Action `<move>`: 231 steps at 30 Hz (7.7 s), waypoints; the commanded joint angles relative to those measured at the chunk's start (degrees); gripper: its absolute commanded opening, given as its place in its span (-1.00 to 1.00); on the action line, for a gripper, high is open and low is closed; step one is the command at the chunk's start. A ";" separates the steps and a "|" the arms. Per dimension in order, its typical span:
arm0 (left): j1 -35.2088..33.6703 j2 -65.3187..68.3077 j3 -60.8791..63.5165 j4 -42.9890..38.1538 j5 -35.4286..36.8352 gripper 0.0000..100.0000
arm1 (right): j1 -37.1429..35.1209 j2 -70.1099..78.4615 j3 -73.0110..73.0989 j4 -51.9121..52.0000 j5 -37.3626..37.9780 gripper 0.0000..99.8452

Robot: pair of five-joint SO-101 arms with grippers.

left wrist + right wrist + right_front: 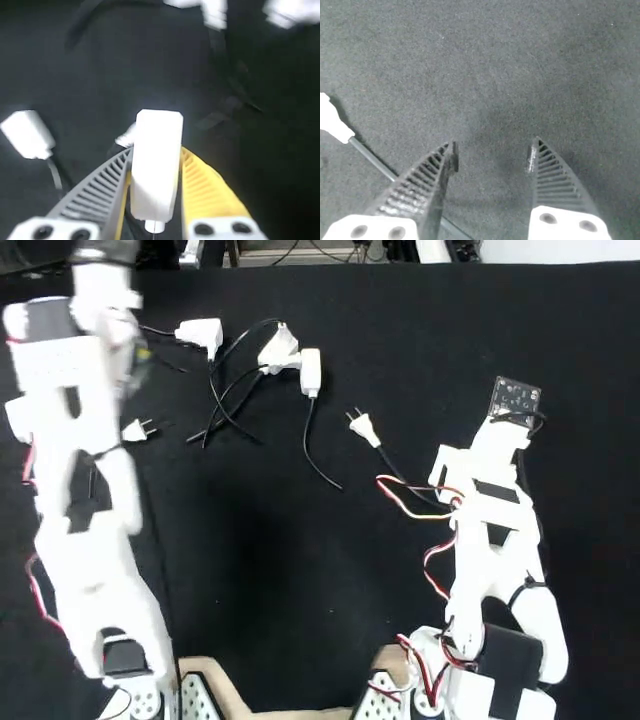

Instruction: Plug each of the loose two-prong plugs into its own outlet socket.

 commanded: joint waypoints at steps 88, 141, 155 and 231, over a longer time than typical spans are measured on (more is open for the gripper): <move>1.27 -78.07 100.79 -44.84 3.78 -0.64 | -11.34 -0.75 -2.59 -0.18 11.96 -0.53; -12.18 -128.62 146.68 -58.55 17.67 -0.64 | -37.27 40.66 -84.09 65.93 12.84 -0.93; -48.57 -128.53 144.31 -56.79 25.32 -0.64 | -66.55 46.73 -83.65 53.01 16.53 -0.92; -9.54 -52.22 105.36 -52.22 34.20 -0.41 | -32.79 67.65 -101.32 70.68 20.66 -0.39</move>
